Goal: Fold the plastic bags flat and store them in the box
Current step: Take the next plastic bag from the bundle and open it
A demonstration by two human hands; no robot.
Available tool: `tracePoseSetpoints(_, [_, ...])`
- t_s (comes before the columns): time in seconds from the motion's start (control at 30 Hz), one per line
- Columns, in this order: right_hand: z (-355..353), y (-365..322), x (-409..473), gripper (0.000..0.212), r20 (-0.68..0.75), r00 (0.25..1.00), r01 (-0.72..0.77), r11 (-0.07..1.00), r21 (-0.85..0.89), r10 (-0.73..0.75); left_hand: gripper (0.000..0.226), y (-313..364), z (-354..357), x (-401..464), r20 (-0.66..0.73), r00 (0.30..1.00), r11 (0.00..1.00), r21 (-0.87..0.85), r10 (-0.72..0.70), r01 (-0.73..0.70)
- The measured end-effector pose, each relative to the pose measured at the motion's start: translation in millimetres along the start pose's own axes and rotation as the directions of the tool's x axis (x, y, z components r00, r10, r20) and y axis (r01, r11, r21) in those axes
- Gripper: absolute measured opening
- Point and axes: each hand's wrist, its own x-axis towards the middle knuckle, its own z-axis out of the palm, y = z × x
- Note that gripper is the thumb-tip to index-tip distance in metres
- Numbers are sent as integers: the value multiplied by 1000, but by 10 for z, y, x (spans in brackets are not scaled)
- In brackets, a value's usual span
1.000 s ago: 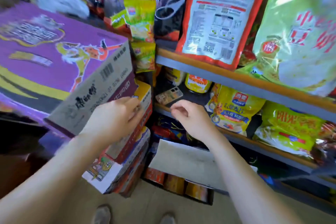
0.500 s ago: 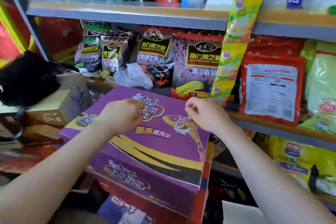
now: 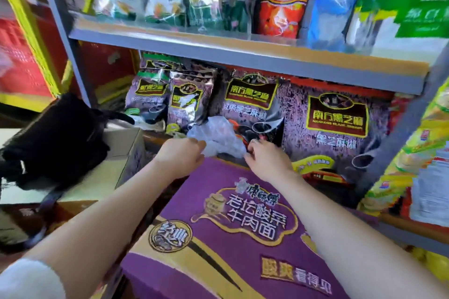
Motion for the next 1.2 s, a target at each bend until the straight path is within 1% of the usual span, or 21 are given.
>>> tracePoseSetpoints(0.13, [485, -191, 807, 43, 148, 987, -66, 998, 2, 65, 22, -514, 404, 331, -25, 1000, 999, -44, 16, -17])
tracePoseSetpoints(0.2, [696, -276, 1136, 50, 251, 964, -118, 989, 85, 93, 23, -694, 556, 452, -23, 999, 996, -83, 43, -44])
tracePoseSetpoints(0.27, [898, -370, 1396, 54, 388, 912, -208, 964, 167, 129, 25, -843, 665, 539, -14, 998, 992, -109, 59, -60])
tracePoseSetpoints(0.33, [1123, -444, 1561, 51, 480, 868, -214, 967, 138, 124, 24, -970, 754, 594, -11, 998, 990, -125, 63, -64])
tracePoseSetpoints(0.4, [1358, -451, 1644, 40, 489, 860, -215, 973, 81, 149, 24, -1070, 847, 615, -18, 998, 986, -155, 62, -64])
tracePoseSetpoints(0.47, [1464, -452, 1645, 32, 436, 873, -243, 970, 1, 219, 26, -1132, 917, 615, -21, 998, 980, -189, 62, -65])
tracePoseSetpoints(0.5, [1465, -452, 1641, 30, 390, 895, -222, 974, -34, 217, 30, -1147, 939, 615, -31, 998, 975, -212, 62, -67])
tracePoseSetpoints(0.53, [1384, -473, 1607, 27, 365, 909, -206, 978, -20, 199, 37, -1153, 942, 619, -44, 997, 970, -232, 62, -71])
tracePoseSetpoints(0.6, [1163, -492, 1528, 26, 290, 944, -189, 978, 90, 156, 55, -1120, 929, 645, -80, 993, 954, -283, 84, -103])
tracePoseSetpoints(0.63, [995, -510, 1471, 25, 226, 969, -137, 981, 141, 103, 63, -1081, 912, 667, -98, 989, 939, -316, 108, -134])
tracePoseSetpoints(0.67, [830, -494, 1410, 19, 156, 986, -83, 981, 174, 56, 70, -1034, 885, 692, -133, 982, 922, -349, 130, -169])
tracePoseSetpoints(0.7, [639, -505, 1329, 7, 84, 996, -5, 974, 228, -15, 74, -982, 853, 723, -194, 969, 903, -371, 151, -215])
tracePoseSetpoints(0.73, [456, -533, 1226, 17, 39, 998, 43, 959, 281, -56, 75, -925, 800, 752, -275, 945, 887, -372, 178, -275])
tracePoseSetpoints(0.77, [282, -567, 1098, 31, 8, 996, 86, 935, 343, -94, 70, -858, 739, 779, -360, 910, 869, -362, 203, -337])
tracePoseSetpoints(0.8, [157, -572, 979, 36, 0, 996, 83, 909, 409, -91, 63, -794, 674, 796, -423, 878, 841, -372, 222, -392])
tracePoseSetpoints(0.9, [-122, -530, 611, 31, 26, 1000, -15, 829, 559, 1, 56, -583, 451, 747, -495, 833, 698, -505, 248, -507])
tracePoseSetpoints(0.97, [-260, -443, 384, 28, 0, 998, -44, 808, 587, 55, 48, -430, 265, 626, -496, 846, 569, -645, 197, -511])
tracePoseSetpoints(1.03, [-384, -384, 154, 29, -57, 994, -36, 793, 609, 90, 26, -236, 123, 491, -476, 870, 394, -781, 127, -485])
tracePoseSetpoints(1.07, [-425, -351, 45, 29, -67, 991, -46, 774, 631, 114, 16, -129, 58, 418, -468, 878, 325, -819, 100, -473])
tracePoseSetpoints(1.13, [-491, -302, -177, 26, -70, 983, -74, 722, 688, 168, 13, 84, -38, 301, -434, 898, 220, -871, 74, -439])
tracePoseSetpoints(1.2, [-542, -214, -392, 21, -58, 969, -112, 641, 760, 239, 15, 278, -110, 196, -391, 918, 86, -914, 71, -396])
